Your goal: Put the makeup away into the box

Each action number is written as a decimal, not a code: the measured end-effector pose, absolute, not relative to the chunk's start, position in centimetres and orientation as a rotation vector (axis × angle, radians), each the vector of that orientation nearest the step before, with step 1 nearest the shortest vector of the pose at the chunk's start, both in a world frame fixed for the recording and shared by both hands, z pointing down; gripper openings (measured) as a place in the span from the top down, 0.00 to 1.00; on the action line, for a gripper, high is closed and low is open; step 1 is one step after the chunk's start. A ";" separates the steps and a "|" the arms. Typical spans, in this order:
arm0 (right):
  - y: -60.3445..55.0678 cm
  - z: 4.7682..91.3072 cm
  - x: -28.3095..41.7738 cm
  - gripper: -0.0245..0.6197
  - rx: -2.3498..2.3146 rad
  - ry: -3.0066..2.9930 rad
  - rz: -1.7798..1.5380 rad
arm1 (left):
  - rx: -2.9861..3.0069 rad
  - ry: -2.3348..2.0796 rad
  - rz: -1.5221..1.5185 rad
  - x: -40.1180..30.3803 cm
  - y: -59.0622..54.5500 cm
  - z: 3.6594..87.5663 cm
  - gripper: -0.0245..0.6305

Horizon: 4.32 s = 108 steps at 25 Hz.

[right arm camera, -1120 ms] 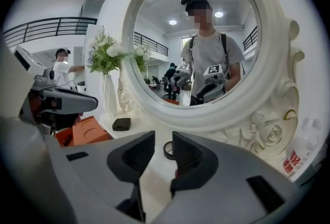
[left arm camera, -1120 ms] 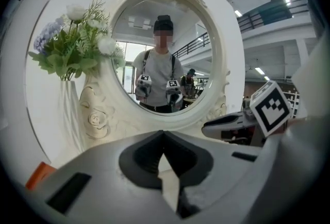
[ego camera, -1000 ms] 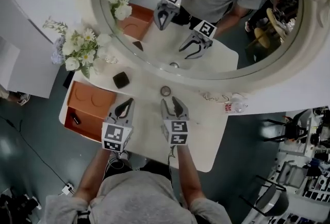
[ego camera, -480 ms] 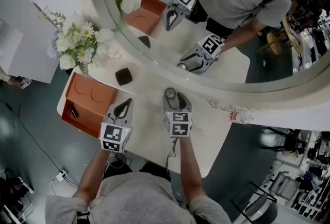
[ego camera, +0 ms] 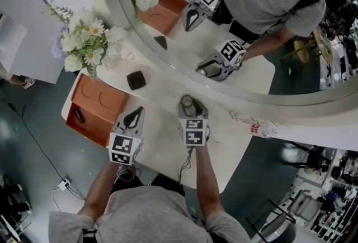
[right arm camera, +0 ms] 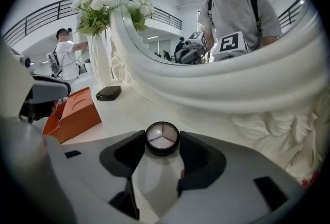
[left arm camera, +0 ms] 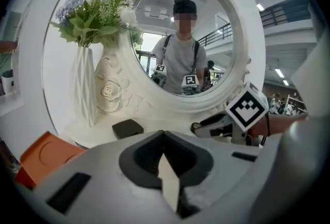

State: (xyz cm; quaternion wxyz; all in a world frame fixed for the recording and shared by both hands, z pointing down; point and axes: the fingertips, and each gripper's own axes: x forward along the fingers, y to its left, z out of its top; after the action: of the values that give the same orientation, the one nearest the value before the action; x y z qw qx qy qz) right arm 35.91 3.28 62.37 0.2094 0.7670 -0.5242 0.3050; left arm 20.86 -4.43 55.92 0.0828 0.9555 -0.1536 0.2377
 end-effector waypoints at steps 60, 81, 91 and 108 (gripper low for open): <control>-13.8 56.8 -0.8 0.62 1.559 -2.136 0.503 | 2.544 -1.164 0.576 -11.5 -15.0 55.2 0.96; -15.6 67.4 -7.0 0.62 1.201 -2.055 0.642 | 2.352 -1.297 0.573 -17.9 -16.2 60.6 0.96; -15.9 70.0 -7.0 0.62 1.147 -1.976 0.688 | 2.306 -1.326 0.578 -19.2 -15.6 61.7 0.96; -15.7 70.0 -7.1 0.62 1.146 -1.962 0.694 | 2.300 -1.353 0.576 -19.8 -14.4 61.2 0.96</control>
State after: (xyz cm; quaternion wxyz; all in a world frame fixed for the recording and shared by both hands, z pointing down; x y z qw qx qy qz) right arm -7.14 -15.66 69.96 0.3734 0.4476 -0.7660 0.2711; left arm -19.78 -14.37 61.18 0.2045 0.8246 -0.4853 0.2066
